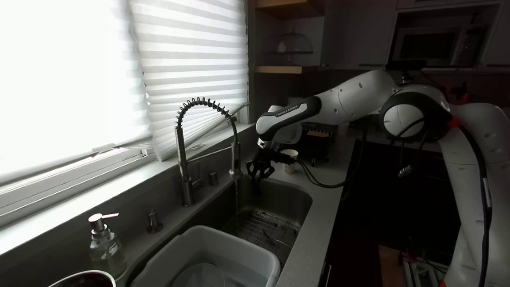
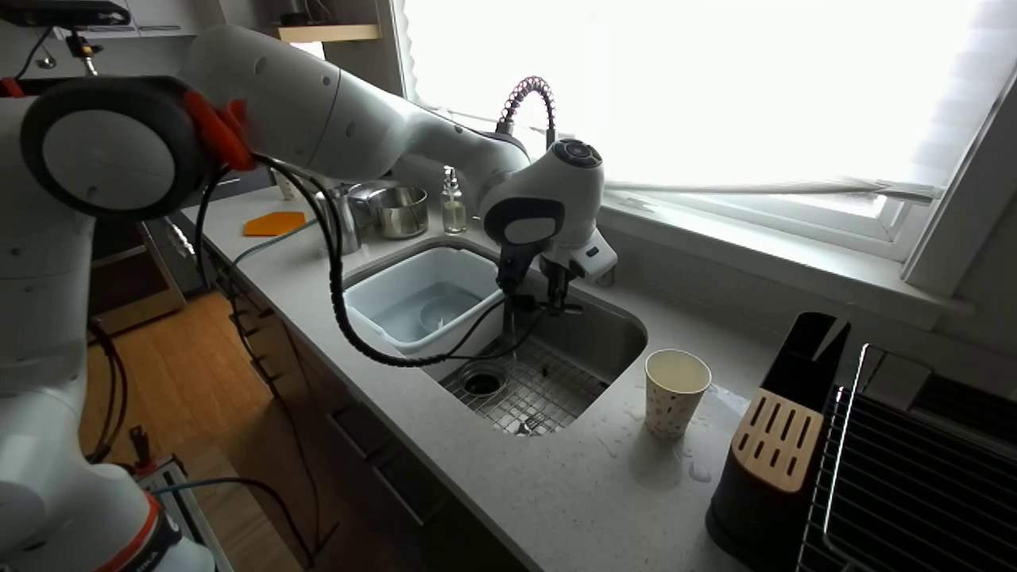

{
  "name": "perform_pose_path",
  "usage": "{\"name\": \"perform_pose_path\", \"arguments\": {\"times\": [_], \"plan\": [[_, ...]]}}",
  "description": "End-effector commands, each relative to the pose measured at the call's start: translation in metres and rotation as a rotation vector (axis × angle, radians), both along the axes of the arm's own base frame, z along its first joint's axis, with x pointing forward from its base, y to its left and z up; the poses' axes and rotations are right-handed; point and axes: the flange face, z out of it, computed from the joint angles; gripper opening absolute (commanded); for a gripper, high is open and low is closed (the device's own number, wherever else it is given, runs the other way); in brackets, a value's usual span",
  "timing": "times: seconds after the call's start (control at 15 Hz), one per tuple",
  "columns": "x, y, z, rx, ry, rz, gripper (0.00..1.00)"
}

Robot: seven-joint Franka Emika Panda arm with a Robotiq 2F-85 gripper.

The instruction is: Pour water into the black measuring cup then pour the water into the cup

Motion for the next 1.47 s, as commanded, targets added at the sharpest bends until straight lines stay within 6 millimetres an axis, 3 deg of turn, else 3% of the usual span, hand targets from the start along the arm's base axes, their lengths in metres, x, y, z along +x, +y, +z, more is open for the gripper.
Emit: {"name": "perform_pose_path", "arguments": {"times": [0.0,0.87,1.4], "plan": [[0.012,0.008,-0.002,0.068,-0.054,0.035,0.06],[0.036,0.031,0.0,0.103,-0.012,-0.096,0.06],[0.04,0.032,-0.007,0.103,0.054,-0.199,0.06]]}}
